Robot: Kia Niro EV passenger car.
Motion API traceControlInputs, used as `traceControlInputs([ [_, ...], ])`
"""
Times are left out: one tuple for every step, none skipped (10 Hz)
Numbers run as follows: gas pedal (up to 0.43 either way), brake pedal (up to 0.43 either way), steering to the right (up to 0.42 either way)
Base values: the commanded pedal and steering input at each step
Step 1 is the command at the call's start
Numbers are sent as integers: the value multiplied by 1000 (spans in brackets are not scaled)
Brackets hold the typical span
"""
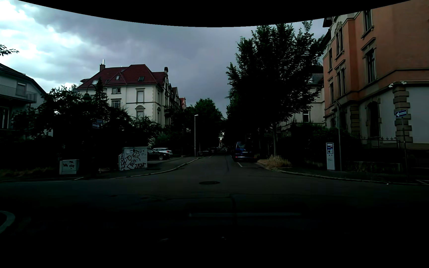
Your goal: Follow the waypoints while adhering to traffic rules and regulations
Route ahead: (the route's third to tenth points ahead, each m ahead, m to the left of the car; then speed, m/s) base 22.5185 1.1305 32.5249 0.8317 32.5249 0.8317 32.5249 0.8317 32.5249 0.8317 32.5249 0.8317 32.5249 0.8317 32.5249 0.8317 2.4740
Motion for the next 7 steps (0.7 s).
traceControlInputs([
  [0, 49, -5],
  [0, 37, -5],
  [0, 30, -6],
  [0, 12, -6],
  [0, 0, -6],
  [0, 0, -5],
  [0, 0, -5],
])
